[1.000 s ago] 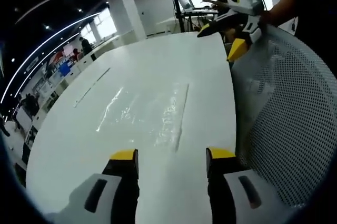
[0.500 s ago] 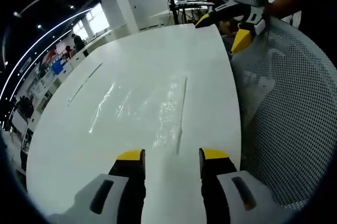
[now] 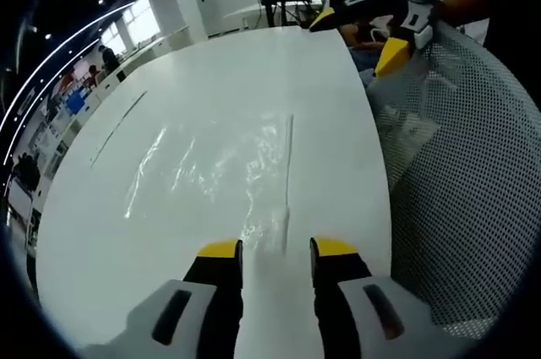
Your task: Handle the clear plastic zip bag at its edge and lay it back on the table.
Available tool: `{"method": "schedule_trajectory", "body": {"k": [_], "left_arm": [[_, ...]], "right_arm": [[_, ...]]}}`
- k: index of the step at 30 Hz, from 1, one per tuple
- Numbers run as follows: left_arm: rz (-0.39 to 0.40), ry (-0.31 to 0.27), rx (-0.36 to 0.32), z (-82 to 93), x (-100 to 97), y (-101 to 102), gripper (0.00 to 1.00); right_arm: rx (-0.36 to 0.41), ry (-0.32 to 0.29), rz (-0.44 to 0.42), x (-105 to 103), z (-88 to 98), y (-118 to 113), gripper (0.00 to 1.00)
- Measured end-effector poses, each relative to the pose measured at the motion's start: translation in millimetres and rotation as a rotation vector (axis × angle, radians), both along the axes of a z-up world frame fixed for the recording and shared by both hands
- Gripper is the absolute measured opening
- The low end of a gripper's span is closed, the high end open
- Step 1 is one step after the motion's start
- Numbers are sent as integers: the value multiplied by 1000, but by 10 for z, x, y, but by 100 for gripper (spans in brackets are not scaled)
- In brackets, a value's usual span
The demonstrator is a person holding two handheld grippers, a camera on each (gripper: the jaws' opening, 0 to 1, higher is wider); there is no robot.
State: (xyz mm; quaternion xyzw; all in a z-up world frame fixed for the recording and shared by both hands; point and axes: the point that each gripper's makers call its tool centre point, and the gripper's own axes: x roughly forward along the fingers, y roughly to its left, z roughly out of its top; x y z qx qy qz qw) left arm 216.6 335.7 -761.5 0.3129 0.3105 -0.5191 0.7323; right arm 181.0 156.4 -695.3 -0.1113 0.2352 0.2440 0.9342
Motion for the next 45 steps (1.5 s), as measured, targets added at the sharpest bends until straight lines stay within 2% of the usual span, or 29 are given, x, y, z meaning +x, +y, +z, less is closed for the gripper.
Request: {"method": "schedule_trajectory", "body": {"k": [13,15,18,25,28,34,40,45], "left_arm": [[10,54,8,-88,71,-56,17],[21,83,9,-106,72,-60,15],[23,94,14,-120,87,-63,12],[-3,145,9,-140,5,-91,16],[-12,121,21,-144,36,-78,13],[-29,116,13,-143,47,-83,11],[-83,83,16,-137,-39,-110,4],[-55,82,7,-136,-24,-101,3]], "right_arm": [[-3,4,-1,0,-14,-7,80],[-3,5,-1,-1,-16,-6,80],[-4,5,-2,0,-17,-8,80],[-6,7,-7,2,-21,-14,79],[-6,7,-9,4,-20,-17,79],[-6,9,-9,5,-22,-17,78],[-6,10,-10,4,-22,-21,77],[-6,10,-8,3,-23,-19,77]]}}
